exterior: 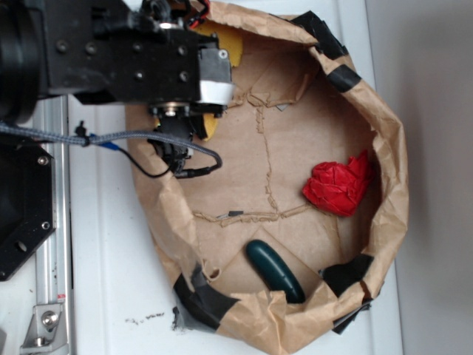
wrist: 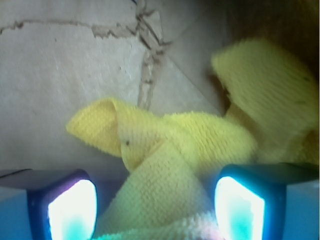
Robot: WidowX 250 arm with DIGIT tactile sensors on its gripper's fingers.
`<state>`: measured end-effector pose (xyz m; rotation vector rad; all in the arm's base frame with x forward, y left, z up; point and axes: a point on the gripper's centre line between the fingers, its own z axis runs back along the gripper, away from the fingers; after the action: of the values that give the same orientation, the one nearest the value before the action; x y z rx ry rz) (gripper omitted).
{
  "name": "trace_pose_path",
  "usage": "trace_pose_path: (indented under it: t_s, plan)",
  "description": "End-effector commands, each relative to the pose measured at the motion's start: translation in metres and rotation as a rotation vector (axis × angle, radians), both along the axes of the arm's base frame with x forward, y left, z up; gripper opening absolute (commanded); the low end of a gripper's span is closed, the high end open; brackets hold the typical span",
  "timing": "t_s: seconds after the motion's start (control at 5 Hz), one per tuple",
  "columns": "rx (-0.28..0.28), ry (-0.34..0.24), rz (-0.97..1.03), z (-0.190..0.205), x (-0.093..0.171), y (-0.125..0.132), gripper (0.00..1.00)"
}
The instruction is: Grab the yellow cloth.
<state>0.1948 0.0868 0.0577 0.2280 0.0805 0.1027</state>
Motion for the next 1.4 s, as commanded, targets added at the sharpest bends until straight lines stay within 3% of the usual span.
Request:
trace_pose_path:
  t_s: [0.0, 0.2, 0.4, 1.2]
  plan:
    - [0.258, 0.288, 0.023, -0.027, 0.003, 0.027, 1.00]
    - [0.289, 0.302, -0.007, -0.030, 0.003, 0.025, 1.00]
    - [0.260, 0.259, 0.006, -0.029, 0.001, 0.026, 0.00]
    - [0.214, 0.187, -0.058, -0.016, 0.005, 0.016, 0.00]
